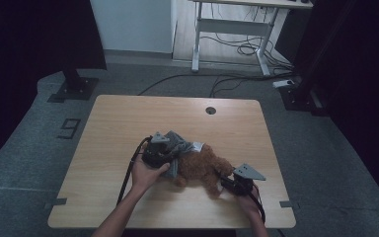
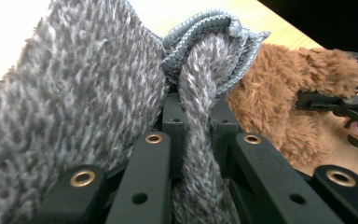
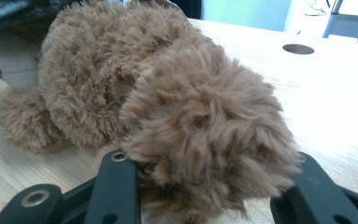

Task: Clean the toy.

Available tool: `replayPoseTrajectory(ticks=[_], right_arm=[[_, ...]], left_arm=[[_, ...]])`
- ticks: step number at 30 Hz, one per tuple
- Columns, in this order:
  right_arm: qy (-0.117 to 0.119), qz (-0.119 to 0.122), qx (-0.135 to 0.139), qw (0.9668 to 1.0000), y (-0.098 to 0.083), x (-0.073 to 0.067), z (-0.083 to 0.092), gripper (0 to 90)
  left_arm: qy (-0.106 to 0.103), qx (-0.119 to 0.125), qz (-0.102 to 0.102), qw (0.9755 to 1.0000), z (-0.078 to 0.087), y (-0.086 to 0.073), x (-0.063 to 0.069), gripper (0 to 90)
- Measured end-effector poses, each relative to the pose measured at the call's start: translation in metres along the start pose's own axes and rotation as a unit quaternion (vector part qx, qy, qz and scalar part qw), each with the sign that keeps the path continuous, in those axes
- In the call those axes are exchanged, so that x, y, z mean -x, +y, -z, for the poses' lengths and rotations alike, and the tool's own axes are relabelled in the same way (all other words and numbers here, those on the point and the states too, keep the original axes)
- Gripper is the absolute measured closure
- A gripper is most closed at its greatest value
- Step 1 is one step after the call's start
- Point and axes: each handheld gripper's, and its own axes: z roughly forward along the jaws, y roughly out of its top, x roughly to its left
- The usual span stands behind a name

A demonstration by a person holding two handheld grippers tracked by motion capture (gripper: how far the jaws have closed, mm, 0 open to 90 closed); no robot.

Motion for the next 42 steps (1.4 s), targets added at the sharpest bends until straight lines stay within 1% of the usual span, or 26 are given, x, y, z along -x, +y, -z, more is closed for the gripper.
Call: replayPoseTrajectory(ticks=[3,5,8,10,11,13,14,15,16,17,19,22,24,25,26,27,28,30,33,34,35,37,38,40,41,42], right_arm=[[0.0,0.002,0.001,1.0,0.0,0.0,0.0,57.7],[0.001,0.003,0.001,1.0,0.0,0.0,0.0,57.7],[0.002,0.004,0.002,1.0,-0.001,0.001,0.0,57.6],[0.002,0.006,0.002,1.0,-0.001,0.001,0.0,57.6],[0.002,0.006,0.002,1.0,-0.001,0.001,0.0,57.7],[0.001,0.005,0.003,1.0,-0.001,0.001,0.0,57.7],[0.002,0.005,0.003,1.0,-0.002,0.001,0.0,57.6],[0.004,0.004,0.005,1.0,-0.002,0.002,0.001,57.7],[0.007,0.005,0.006,0.9999,-0.003,0.002,0.001,57.6],[0.007,0.007,0.007,0.9999,-0.003,0.002,0.001,57.6],[0.006,0.008,0.006,0.9999,-0.003,0.001,0.001,57.6],[0.006,0.007,0.006,0.9999,-0.003,0.001,0.001,57.6],[0.006,0.008,0.007,0.9999,-0.003,0.001,0.001,57.7],[0.006,0.008,0.007,0.9999,-0.003,0.001,0.001,57.6],[0.006,0.008,0.006,0.9999,-0.003,0.002,0.001,57.6],[0.006,0.007,0.006,0.9999,-0.003,0.002,0.001,57.6],[0.006,0.006,0.007,0.9999,-0.004,0.002,0.001,57.6],[0.008,0.005,0.008,0.9999,-0.004,0.002,0.001,57.6],[0.009,0.005,0.009,0.9999,-0.005,0.002,0.002,57.6],[0.01,0.006,0.01,0.9999,-0.005,0.002,0.002,57.6],[0.011,0.004,0.009,0.9999,-0.005,0.002,0.002,57.6],[0.012,0.004,0.008,0.9999,-0.005,0.002,0.002,57.6],[0.012,0.005,0.008,0.9999,-0.005,0.002,0.002,57.6],[0.012,0.007,0.01,0.9999,-0.005,0.002,0.002,57.6],[0.012,0.008,0.009,0.9999,-0.005,0.002,0.002,57.6],[0.012,0.007,0.009,0.9999,-0.005,0.003,0.002,57.6]], left_arm=[[-0.003,0.011,0.007,0.9999,0.008,-0.002,-0.004,80.4],[-0.007,0.022,0.018,0.9996,0.015,-0.004,-0.01,80.3],[-0.004,0.034,0.029,0.999,0.026,-0.006,-0.019,80.2],[0.004,0.041,0.036,0.9985,0.034,-0.009,-0.026,80.1],[0.012,0.043,0.041,0.9981,0.039,-0.011,-0.031,80.0],[0.045,0.039,0.041,0.9974,0.044,-0.016,-0.039,80.0],[0.05,0.033,0.047,0.9971,0.045,-0.02,-0.046,80.0],[0.031,0.034,0.067,0.9967,0.046,-0.028,-0.055,79.9],[0.026,0.036,0.074,0.9963,0.047,-0.032,-0.059,79.8],[0.031,0.037,0.075,0.9961,0.049,-0.037,-0.062,79.7],[0.03,0.039,0.078,0.9958,0.052,-0.043,-0.066,79.7],[0.035,0.043,0.077,0.9955,0.057,-0.043,-0.066,79.5],[0.037,0.046,0.068,0.996,0.058,-0.038,-0.06,79.4],[0.037,0.047,0.059,0.9965,0.058,-0.033,-0.054,79.4],[0.037,0.048,0.054,0.9967,0.058,-0.03,-0.051,79.3],[0.036,0.05,0.043,0.9972,0.056,-0.023,-0.044,79.3],[0.034,0.052,0.036,0.9974,0.055,-0.019,-0.039,79.2],[0.025,0.055,0.018,0.998,0.05,-0.003,-0.023,79.2],[0.006,0.062,-0.003,0.9981,0.04,0.017,0.0,79.3],[-0.002,0.065,-0.012,0.9978,0.036,0.025,0.01,79.3],[-0.012,0.067,-0.027,0.9973,0.031,0.035,0.024,79.3],[-0.026,0.063,-0.054,0.9963,0.02,0.05,0.047,79.1],[-0.03,0.061,-0.062,0.9958,0.016,0.055,0.055,79.0],[-0.041,0.049,-0.077,0.995,0.0,0.066,0.074,79.0],[-0.044,0.037,-0.086,0.9947,-0.012,0.069,0.083,79.0],[-0.045,0.026,-0.091,0.9945,-0.02,0.07,0.088,79.0]])
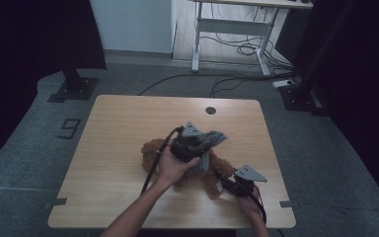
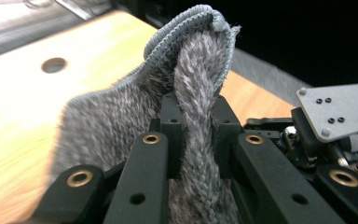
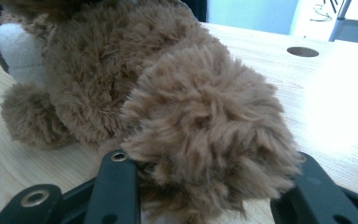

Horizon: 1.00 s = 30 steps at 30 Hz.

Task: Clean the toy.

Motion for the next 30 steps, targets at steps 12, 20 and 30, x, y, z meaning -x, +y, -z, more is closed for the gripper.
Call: replayPoseTrajectory(ticks=[12,20,30], right_arm=[[0.0,-0.001,-0.005,1.0,-0.001,-0.002,0.0,57.7],[0.002,-0.005,-0.001,1.0,-0.001,0.0,0.0,57.8],[0.008,-0.001,0.001,1.0,-0.001,-0.001,0.0,57.8]], left_arm=[[0.001,-0.061,0.022,0.9979,-0.054,-0.042,-0.001,79.7],[0.033,-0.036,0.062,0.9969,-0.011,-0.059,-0.039,80.0],[0.022,-0.013,0.115,0.993,0.027,-0.082,-0.077,80.1]])
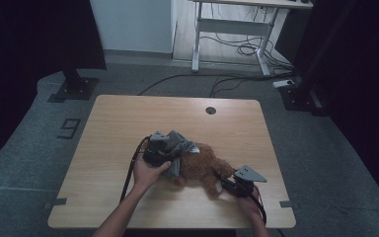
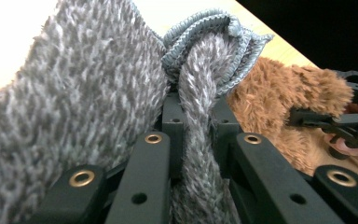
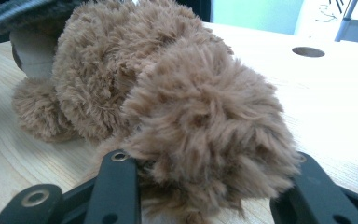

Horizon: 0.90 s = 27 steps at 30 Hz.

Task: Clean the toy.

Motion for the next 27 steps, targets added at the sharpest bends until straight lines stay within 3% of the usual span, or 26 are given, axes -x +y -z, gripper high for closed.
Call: replayPoseTrajectory(ticks=[4,8,10,12,15,17,22,27], right_arm=[[0.001,0.002,-0.002,1.0,0.0,0.0,0.001,57.8],[0.001,0.002,-0.001,1.0,0.0,0.001,0.001,57.8],[0.0,0.003,-0.002,1.0,0.0,0.001,0.001,57.8],[-0.002,0.004,-0.002,1.0,0.0,0.001,0.001,57.8],[-0.001,0.002,-0.001,1.0,-0.001,0.001,0.001,57.8],[-0.002,0.003,-0.001,1.0,-0.001,0.001,0.001,57.8],[-0.001,0.003,-0.001,1.0,-0.001,0.001,0.001,57.8],[-0.004,0.001,-0.001,1.0,-0.001,0.002,0.0,57.8]], left_arm=[[-0.003,0.015,0.007,0.9999,0.011,-0.001,-0.004,80.0],[0.001,0.04,0.023,0.9989,0.029,-0.002,-0.016,79.8],[0.013,0.05,0.033,0.9981,0.039,-0.004,-0.025,79.6],[0.04,0.041,0.036,0.9977,0.046,-0.007,-0.036,79.6],[0.025,0.042,0.06,0.997,0.05,-0.02,-0.056,79.4],[0.024,0.045,0.065,0.9966,0.053,-0.027,-0.061,79.3],[0.044,0.042,0.052,0.9968,0.06,-0.027,-0.062,79.1],[0.059,0.044,0.03,0.9969,0.061,-0.01,-0.05,78.8]])
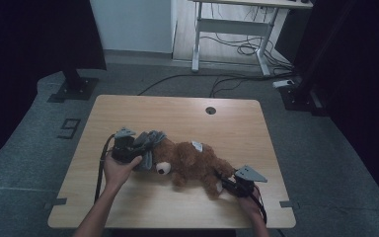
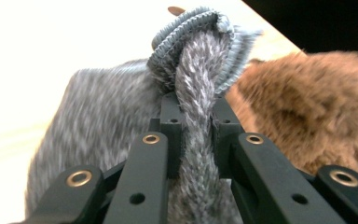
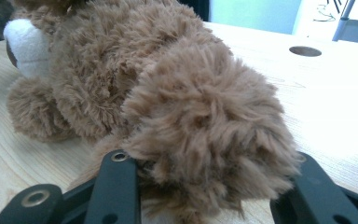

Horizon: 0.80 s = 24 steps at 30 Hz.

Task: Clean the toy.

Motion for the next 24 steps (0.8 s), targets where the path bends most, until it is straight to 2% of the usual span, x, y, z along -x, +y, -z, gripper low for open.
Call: replayPoseTrajectory(ticks=[5,9,12,15,18,24], right_arm=[[0.0,0.0,-0.001,1.0,0.001,0.001,0.0,57.7],[0.0,0.001,0.0,1.0,0.001,0.002,0.0,57.6],[0.001,0.002,0.0,1.0,0.001,0.004,0.0,57.5],[0.003,0.002,0.002,1.0,0.001,0.004,0.0,57.4],[0.004,0.001,0.002,1.0,0.002,0.003,0.0,56.9],[0.004,-0.002,0.0,1.0,0.004,0.002,0.003,53.5]], left_arm=[[-0.006,-0.009,-0.034,0.9994,-0.021,0.025,0.021,78.6],[-0.009,-0.033,-0.04,0.9986,-0.047,0.036,0.028,78.6],[-0.013,-0.05,-0.033,0.9981,-0.059,0.032,0.025,78.6],[-0.022,-0.053,-0.019,0.9982,-0.06,0.024,0.019,78.8],[-0.031,-0.047,-0.006,0.9984,-0.056,0.014,0.015,79.0],[-0.037,-0.029,-0.012,0.9988,-0.045,-0.007,0.019,79.5]])
